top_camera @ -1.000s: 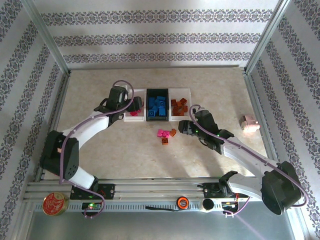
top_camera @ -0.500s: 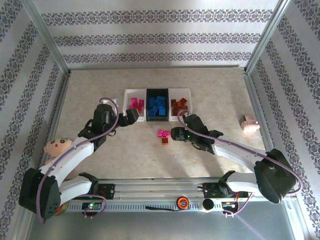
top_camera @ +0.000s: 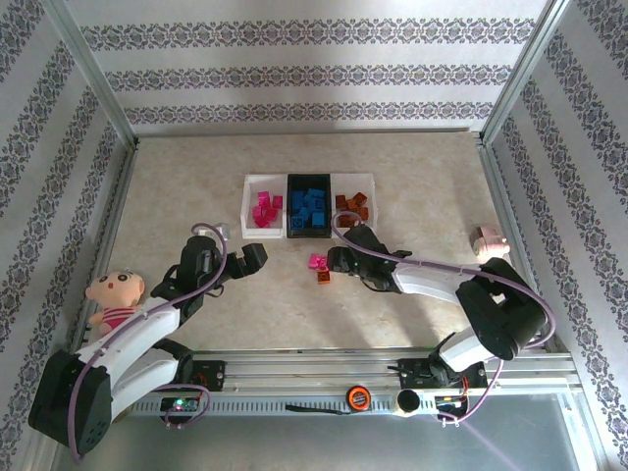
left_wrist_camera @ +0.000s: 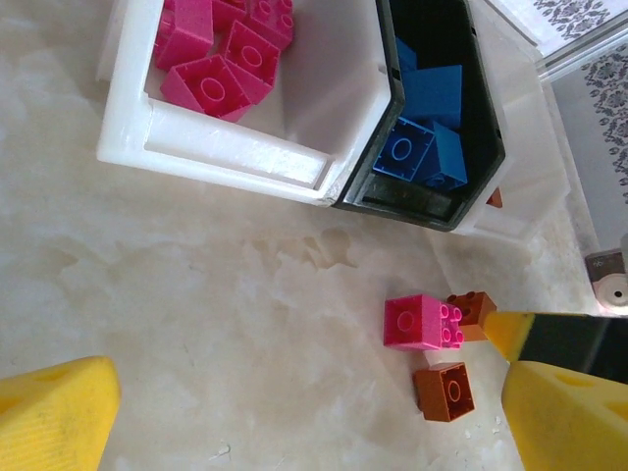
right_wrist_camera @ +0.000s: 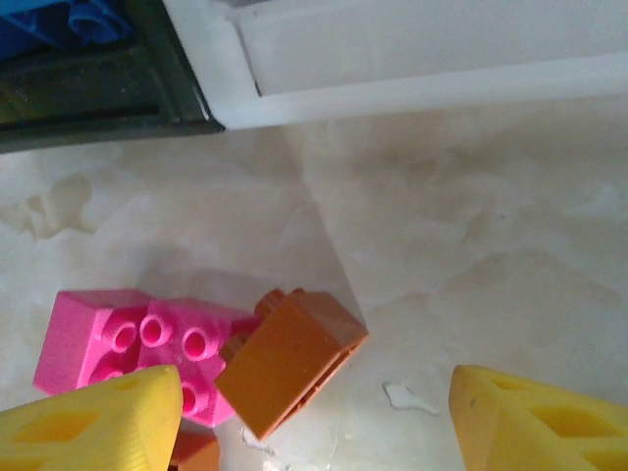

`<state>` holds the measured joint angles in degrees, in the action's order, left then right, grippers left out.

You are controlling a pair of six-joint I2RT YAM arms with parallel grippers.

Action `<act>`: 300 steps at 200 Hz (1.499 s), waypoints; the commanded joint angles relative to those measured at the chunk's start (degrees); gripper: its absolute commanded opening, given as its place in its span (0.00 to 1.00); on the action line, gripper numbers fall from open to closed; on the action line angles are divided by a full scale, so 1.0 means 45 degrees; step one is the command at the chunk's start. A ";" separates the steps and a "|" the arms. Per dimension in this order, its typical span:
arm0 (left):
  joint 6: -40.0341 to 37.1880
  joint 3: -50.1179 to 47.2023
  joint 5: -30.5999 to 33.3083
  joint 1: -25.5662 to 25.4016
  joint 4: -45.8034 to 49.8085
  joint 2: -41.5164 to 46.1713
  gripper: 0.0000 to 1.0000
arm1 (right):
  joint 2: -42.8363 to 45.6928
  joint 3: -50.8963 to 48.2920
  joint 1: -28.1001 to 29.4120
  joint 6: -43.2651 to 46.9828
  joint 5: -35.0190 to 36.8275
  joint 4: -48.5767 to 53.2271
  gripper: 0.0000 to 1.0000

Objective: Sort the legos into containers by color
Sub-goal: Pick up the lego from the center of the table, then place the lego in the container.

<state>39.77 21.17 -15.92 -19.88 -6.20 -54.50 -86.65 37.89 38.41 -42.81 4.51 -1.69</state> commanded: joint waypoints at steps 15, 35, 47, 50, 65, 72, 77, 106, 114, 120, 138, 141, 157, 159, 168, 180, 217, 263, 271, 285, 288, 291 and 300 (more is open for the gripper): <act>0.0343 -0.0391 -0.0045 -0.0113 -0.0981 0.0555 1.00 | -0.0608 0.0402 -0.0057 -0.0829 0.0545 -0.0832 0.72; 0.0354 -0.0466 0.0008 -0.0098 -0.0967 0.0646 1.00 | -0.1066 0.0544 -0.0251 -0.0896 0.0299 -0.0837 0.67; 0.0343 -0.0486 0.0021 -0.0113 -0.0928 0.0646 1.00 | -0.1298 0.0564 -0.0343 -0.0917 0.0155 -0.0878 0.62; 0.0342 -0.0488 0.0020 -0.0099 -0.0938 0.0629 1.00 | -0.1336 0.0565 -0.0352 -0.0917 0.0150 -0.0894 0.61; 0.0360 -0.0484 0.0042 -0.0097 -0.0880 0.0643 1.00 | -0.1485 0.0527 -0.0424 -0.0879 0.0020 -0.0904 0.53; 0.0331 -0.0467 0.0073 -0.0104 -0.0841 0.0663 1.00 | -0.1479 0.0472 -0.0419 -0.0873 -0.0010 -0.0911 0.50; 0.0355 -0.0466 0.0076 -0.0097 -0.0818 0.0665 1.00 | -0.1449 0.0405 -0.0439 -0.0838 -0.0009 -0.0922 0.48; 0.0312 -0.0427 0.0048 -0.0101 -0.0791 0.0695 1.00 | -0.0849 -0.0117 -0.0527 -0.0557 0.0054 -0.0891 0.35; 0.0287 -0.0410 0.0040 -0.0106 -0.0781 0.0688 1.00 | -0.0589 -0.0323 -0.0606 -0.0437 0.0032 -0.0897 0.32; 0.0273 -0.0410 0.0004 -0.0109 -0.0791 0.0697 1.00 | -0.0365 -0.0469 -0.0672 -0.0305 0.0028 -0.0886 0.30; 0.0264 -0.0398 0.0023 -0.0094 -0.0740 0.0723 1.00 | 0.0529 -0.0883 -0.0855 0.0149 -0.0130 -0.0817 0.25; 0.0264 -0.0389 0.0030 -0.0102 -0.0724 0.0724 1.00 | 0.0704 -0.0932 -0.0887 0.0242 -0.0154 -0.0801 0.25; 0.0130 -0.0296 -0.0051 -0.0112 -0.0670 0.0778 1.00 | 0.1845 -0.1110 -0.1020 0.0733 -0.0259 -0.0481 0.22; 0.0128 -0.0287 -0.0040 -0.0113 -0.0648 0.0811 1.00 | 0.1988 -0.1099 -0.1018 0.0804 -0.0260 -0.0434 0.22; 0.0098 -0.0276 0.0049 -0.0095 -0.0591 0.0907 1.00 | 0.2590 -0.1015 -0.1056 0.1133 -0.0315 -0.0232 0.22; 0.0061 -0.0319 0.0048 -0.0110 -0.0663 0.1049 1.00 | 0.3211 -0.0721 -0.1142 0.1554 -0.0249 0.0121 0.21; 0.0028 -0.0375 -0.0264 -0.0097 -0.1000 0.1161 1.00 | 0.2542 0.1239 -0.1982 0.2542 -0.0159 0.0579 0.21; -0.0180 -0.0220 -0.0562 -0.0109 -0.0671 0.1147 0.99 | -0.0891 0.4459 -0.2703 0.3381 0.0131 0.0860 0.22; -0.0236 -0.0176 -0.0597 -0.0101 -0.0571 0.1143 0.98 | -0.1405 0.4936 -0.2752 0.3395 0.0035 0.0968 0.22; -0.0322 -0.0095 -0.0600 -0.0096 -0.0426 0.1136 0.98 | -0.2276 0.5749 -0.2823 0.3387 -0.0141 0.1079 0.24; -0.0351 -0.0068 -0.0599 -0.0109 -0.0394 0.1135 0.98 | -0.2400 0.5912 -0.2832 0.3386 -0.0185 0.1092 0.24; -0.0374 -0.0057 -0.0592 -0.0103 -0.0373 0.1127 0.98 | -0.2587 0.6050 -0.2843 0.3390 -0.0202 0.1098 0.25; -0.0400 -0.0002 -0.0585 -0.0111 -0.0294 0.1089 0.98 | -0.2987 0.6458 -0.2871 0.3360 -0.0305 0.1140 0.27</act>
<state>40.01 19.62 -17.67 -19.88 -7.55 -49.98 -96.16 62.15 26.00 -29.26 3.84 1.48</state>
